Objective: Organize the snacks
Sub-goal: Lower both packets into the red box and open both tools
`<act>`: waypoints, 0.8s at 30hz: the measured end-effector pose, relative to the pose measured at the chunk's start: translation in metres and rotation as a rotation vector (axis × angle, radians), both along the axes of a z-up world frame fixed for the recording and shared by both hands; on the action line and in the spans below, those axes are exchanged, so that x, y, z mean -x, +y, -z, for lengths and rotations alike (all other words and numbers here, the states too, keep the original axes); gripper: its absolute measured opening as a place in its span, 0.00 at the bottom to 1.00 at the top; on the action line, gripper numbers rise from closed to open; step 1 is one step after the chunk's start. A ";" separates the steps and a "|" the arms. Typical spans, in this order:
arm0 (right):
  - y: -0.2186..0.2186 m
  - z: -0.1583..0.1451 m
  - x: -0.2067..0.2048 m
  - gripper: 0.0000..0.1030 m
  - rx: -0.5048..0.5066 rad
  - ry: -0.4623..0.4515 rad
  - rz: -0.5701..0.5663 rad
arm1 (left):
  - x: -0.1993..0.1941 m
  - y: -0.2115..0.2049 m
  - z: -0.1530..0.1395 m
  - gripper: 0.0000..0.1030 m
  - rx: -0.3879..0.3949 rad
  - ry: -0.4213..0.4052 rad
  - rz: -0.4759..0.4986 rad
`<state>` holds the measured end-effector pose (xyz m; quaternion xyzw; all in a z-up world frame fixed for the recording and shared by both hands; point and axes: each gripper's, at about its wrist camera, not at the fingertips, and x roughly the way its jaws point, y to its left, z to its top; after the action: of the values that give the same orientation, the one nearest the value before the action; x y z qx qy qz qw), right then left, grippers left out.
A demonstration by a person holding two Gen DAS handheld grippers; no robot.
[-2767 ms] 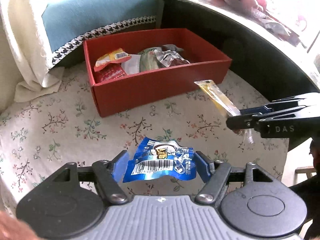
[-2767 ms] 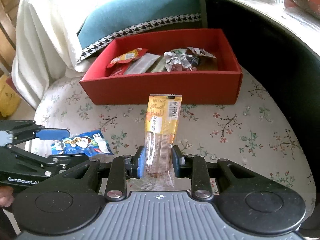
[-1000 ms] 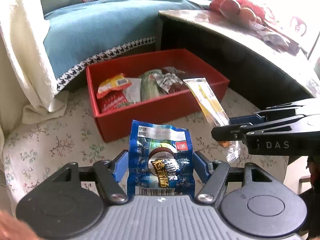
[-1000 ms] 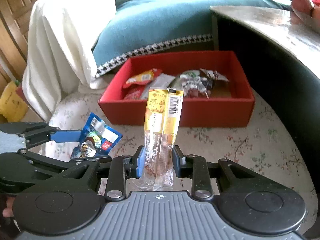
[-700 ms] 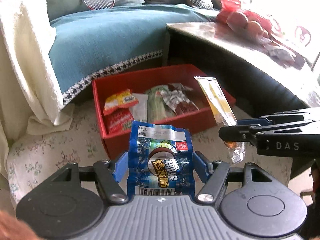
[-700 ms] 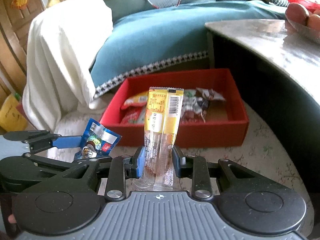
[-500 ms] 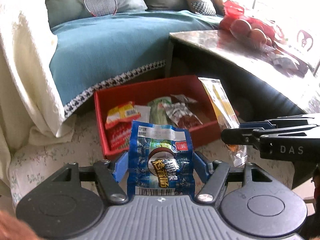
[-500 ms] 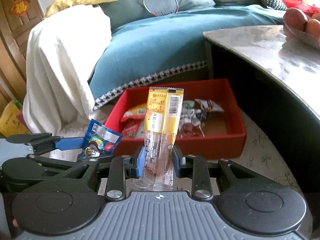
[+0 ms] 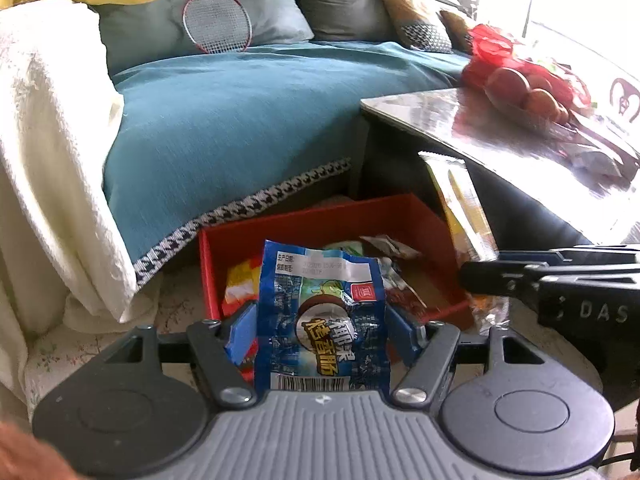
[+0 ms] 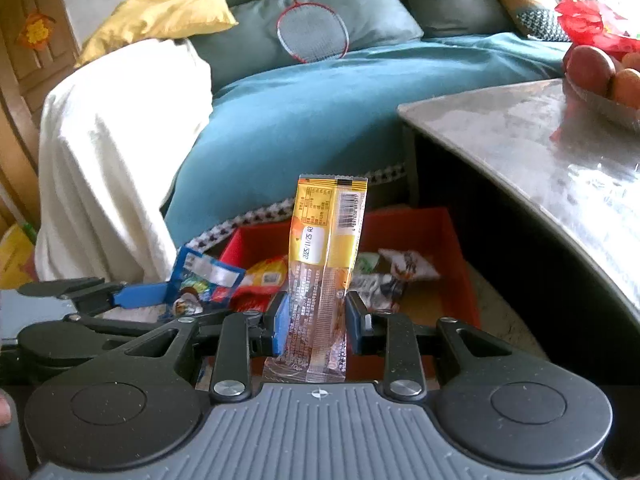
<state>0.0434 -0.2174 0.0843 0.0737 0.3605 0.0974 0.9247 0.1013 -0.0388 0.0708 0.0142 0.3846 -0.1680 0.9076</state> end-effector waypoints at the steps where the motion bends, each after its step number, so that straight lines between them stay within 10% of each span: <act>1: -0.002 -0.001 -0.003 0.36 -0.001 -0.002 0.006 | -0.004 0.000 0.000 0.59 -0.001 -0.001 -0.006; 24: -0.014 0.014 -0.073 0.36 0.018 0.021 0.075 | -0.080 -0.007 0.017 0.59 -0.053 -0.006 -0.090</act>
<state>0.1164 -0.2318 0.0702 0.0799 0.3682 0.0585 0.9244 0.1815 -0.0459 0.0536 0.0214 0.3864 -0.1168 0.9147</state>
